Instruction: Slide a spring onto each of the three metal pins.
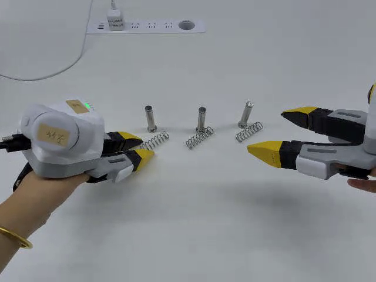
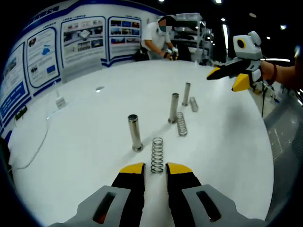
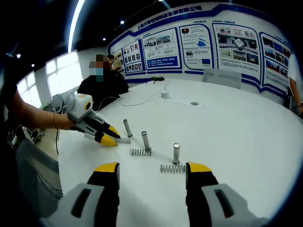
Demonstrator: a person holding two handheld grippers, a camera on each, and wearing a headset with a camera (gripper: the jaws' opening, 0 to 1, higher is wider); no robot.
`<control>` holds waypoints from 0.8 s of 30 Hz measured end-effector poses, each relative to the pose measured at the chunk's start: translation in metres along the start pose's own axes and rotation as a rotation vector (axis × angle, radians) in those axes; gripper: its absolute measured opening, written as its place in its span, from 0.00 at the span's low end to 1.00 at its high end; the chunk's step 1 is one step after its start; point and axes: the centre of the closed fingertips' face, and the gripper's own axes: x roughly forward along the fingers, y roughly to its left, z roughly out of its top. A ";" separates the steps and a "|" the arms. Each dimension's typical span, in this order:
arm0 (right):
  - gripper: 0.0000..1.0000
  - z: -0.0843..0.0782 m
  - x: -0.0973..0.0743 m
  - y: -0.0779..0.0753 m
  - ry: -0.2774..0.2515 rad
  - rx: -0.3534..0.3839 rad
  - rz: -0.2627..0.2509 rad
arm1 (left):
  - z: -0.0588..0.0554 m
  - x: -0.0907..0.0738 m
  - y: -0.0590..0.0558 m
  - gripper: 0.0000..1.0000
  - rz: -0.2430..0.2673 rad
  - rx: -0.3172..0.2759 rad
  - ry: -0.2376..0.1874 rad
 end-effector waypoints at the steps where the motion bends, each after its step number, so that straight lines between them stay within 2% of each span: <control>1: 0.57 0.000 0.000 0.000 0.000 0.000 0.000 | 0.001 0.000 0.000 0.17 -0.004 0.000 -0.003; 7: 0.57 -0.003 0.001 -0.001 0.014 0.002 -0.003 | 0.001 0.002 -0.002 0.12 -0.025 0.021 0.003; 20: 0.57 -0.003 0.001 0.002 0.016 0.034 0.002 | 0.000 0.001 -0.006 0.10 -0.025 0.038 0.014; 24: 0.56 0.002 0.002 0.005 0.005 0.043 0.008 | 0.005 -0.006 -0.011 0.09 -0.021 0.023 -0.019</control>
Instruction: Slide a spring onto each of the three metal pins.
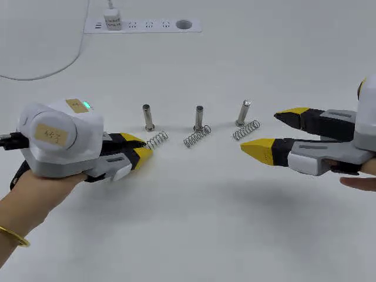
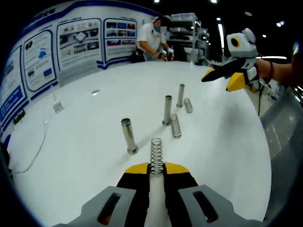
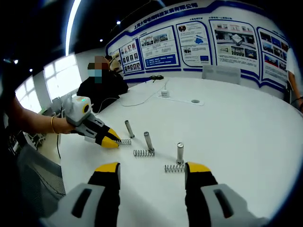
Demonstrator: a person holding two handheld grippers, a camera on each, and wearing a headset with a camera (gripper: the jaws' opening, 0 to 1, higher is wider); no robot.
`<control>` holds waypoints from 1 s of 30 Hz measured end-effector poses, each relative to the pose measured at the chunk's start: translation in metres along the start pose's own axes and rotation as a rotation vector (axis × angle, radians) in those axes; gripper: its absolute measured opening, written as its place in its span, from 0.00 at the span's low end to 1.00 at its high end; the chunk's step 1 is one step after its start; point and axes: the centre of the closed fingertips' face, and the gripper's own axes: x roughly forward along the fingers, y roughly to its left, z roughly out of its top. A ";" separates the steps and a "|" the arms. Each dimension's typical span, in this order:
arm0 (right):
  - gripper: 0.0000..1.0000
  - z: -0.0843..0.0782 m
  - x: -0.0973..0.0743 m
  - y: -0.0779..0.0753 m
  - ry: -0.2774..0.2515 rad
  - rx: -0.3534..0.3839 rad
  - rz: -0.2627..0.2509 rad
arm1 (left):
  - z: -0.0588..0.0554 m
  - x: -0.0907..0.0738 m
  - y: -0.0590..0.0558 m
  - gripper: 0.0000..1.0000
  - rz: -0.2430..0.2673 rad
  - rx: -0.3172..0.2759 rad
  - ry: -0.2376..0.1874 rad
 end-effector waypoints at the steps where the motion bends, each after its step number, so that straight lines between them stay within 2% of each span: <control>1: 0.56 0.001 0.000 0.001 -0.002 0.004 0.002 | 0.001 -0.002 0.000 0.09 0.003 -0.003 -0.007; 4: 0.55 0.007 0.001 0.003 -0.019 0.019 0.006 | 0.008 -0.007 -0.004 0.09 0.009 -0.016 -0.040; 10: 0.53 0.025 0.006 0.014 -0.067 0.066 0.049 | 0.027 -0.021 -0.011 0.10 0.027 -0.060 -0.132; 12: 0.53 0.029 0.008 0.018 -0.078 0.079 0.060 | 0.030 -0.024 -0.012 0.10 0.034 -0.068 -0.150; 16: 0.52 0.038 0.013 0.031 -0.103 0.096 0.095 | 0.040 -0.034 -0.016 0.10 0.043 -0.102 -0.207; 19: 0.50 0.047 0.017 0.043 -0.127 0.128 0.134 | 0.046 -0.040 -0.017 0.10 0.049 -0.124 -0.239; 23: 0.47 0.059 0.023 0.062 -0.168 0.184 0.194 | 0.056 -0.051 -0.021 0.10 0.055 -0.162 -0.307; 25: 0.46 0.063 0.026 0.069 -0.178 0.196 0.215 | 0.062 -0.055 -0.024 0.10 0.045 -0.190 -0.348; 30: 0.43 0.072 0.032 0.086 -0.201 0.246 0.268 | 0.070 -0.064 -0.031 0.10 0.029 -0.224 -0.408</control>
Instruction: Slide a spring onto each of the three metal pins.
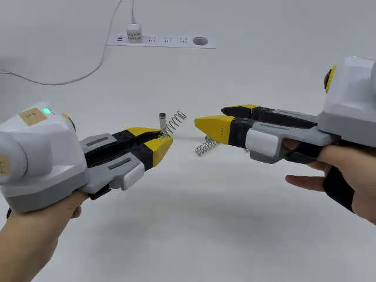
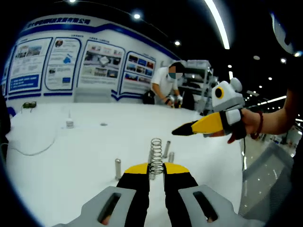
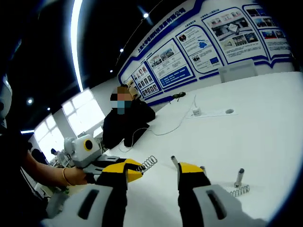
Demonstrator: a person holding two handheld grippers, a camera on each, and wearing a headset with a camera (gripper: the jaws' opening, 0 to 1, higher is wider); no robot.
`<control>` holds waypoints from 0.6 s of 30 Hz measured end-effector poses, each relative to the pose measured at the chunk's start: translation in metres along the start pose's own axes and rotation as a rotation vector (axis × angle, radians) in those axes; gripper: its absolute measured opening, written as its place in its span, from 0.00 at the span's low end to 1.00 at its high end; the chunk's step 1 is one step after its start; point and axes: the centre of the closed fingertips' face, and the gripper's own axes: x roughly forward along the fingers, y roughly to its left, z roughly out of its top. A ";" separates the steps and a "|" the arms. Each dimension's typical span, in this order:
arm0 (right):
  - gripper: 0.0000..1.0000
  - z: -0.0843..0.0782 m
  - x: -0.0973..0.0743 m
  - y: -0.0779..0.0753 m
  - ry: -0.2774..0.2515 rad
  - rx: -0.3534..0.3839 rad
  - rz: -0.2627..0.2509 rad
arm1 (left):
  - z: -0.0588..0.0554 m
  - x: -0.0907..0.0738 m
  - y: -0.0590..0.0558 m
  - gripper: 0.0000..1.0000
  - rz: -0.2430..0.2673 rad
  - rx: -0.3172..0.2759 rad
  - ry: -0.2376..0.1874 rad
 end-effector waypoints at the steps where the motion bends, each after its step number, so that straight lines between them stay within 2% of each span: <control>1: 0.42 0.000 0.001 0.001 -0.002 0.005 0.003 | 0.001 -0.001 -0.001 0.10 -0.002 0.000 -0.006; 3: 0.40 0.001 0.005 0.006 -0.014 0.030 0.018 | 0.003 -0.002 -0.004 0.10 -0.006 -0.003 -0.021; 6: 0.37 0.000 0.009 0.010 -0.020 0.048 0.025 | 0.010 -0.005 -0.008 0.10 -0.017 -0.031 -0.065; 14: 0.28 0.000 0.020 0.020 -0.043 0.138 0.064 | 0.016 -0.011 -0.014 0.10 -0.030 -0.038 -0.100; 18: 0.24 0.003 0.024 0.025 -0.063 0.206 0.093 | 0.021 -0.012 -0.018 0.10 -0.043 -0.041 -0.124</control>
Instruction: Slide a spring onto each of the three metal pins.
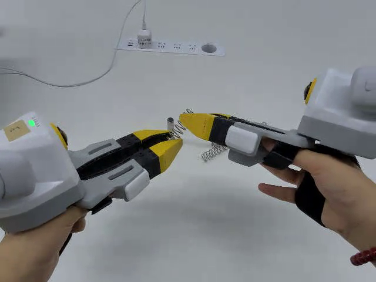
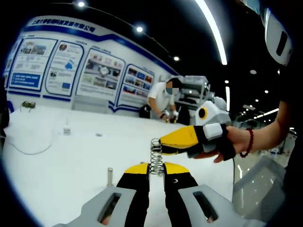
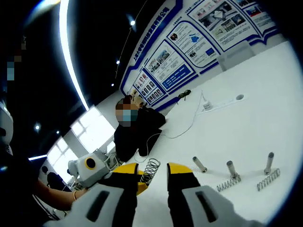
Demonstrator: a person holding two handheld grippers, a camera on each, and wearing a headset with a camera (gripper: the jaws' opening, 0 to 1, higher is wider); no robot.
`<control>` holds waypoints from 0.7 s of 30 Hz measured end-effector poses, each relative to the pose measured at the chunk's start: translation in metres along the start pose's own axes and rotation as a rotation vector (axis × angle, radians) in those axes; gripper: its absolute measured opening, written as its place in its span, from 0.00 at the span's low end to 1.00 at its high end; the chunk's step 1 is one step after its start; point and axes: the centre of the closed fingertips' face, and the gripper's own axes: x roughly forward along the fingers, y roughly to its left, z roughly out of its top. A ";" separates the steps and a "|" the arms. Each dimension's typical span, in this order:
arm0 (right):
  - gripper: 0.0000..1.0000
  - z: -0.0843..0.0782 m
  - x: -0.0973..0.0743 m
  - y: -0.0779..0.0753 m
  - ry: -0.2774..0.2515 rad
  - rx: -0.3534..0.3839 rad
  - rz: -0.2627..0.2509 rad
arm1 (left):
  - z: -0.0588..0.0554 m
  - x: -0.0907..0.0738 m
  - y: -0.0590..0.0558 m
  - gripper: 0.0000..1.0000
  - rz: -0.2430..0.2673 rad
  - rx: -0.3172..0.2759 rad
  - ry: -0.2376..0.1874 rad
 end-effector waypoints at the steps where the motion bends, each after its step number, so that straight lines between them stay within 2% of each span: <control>1: 0.23 0.000 0.001 0.001 -0.002 0.005 0.004 | 0.000 0.000 0.000 0.10 -0.001 0.003 -0.001; 6: 0.15 0.000 0.004 0.004 -0.012 0.030 0.015 | 0.003 0.000 -0.003 0.10 -0.007 0.005 -0.014; 11: 0.12 0.000 0.006 0.007 -0.019 0.061 0.028 | 0.004 -0.001 -0.003 0.10 -0.007 0.001 -0.016; 21: 0.11 -0.004 0.007 0.012 0.003 0.014 0.053 | -0.001 -0.002 -0.003 0.10 -0.004 0.029 0.023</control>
